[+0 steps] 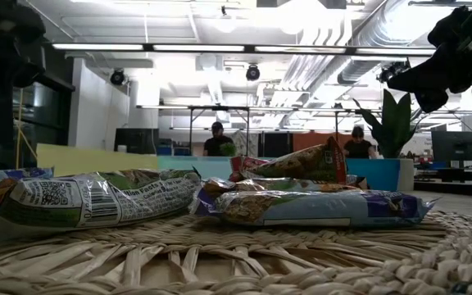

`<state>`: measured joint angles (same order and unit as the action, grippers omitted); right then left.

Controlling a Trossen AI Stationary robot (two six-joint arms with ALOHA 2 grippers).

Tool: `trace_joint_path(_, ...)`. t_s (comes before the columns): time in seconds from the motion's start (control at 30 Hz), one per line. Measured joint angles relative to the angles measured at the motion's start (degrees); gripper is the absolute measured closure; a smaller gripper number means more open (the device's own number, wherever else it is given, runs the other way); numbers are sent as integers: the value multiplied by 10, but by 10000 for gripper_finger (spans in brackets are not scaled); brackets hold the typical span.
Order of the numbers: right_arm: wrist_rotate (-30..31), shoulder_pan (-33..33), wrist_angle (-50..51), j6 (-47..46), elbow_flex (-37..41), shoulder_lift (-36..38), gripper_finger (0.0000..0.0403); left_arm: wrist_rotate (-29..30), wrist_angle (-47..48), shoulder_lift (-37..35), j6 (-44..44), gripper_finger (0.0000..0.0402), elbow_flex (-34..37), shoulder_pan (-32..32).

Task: Pick and place Granola Bars by type
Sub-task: Put the blue granola bar into the yellow bin

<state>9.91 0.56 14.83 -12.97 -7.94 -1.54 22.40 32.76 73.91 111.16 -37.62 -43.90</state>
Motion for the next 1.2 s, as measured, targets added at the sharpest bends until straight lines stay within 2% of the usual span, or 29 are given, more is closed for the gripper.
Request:
trace_joint_path(0.1,0,0,0,0,0,0,402,-11,-6,-7,1,187,20,0)
trace_joint_path(0.63,0,0,4,0,0,0,402,-32,-208,-6,-33,187,113,0)
trace_joint_path(1.2,0,0,4,0,0,0,402,-34,-225,-6,-42,188,115,0)
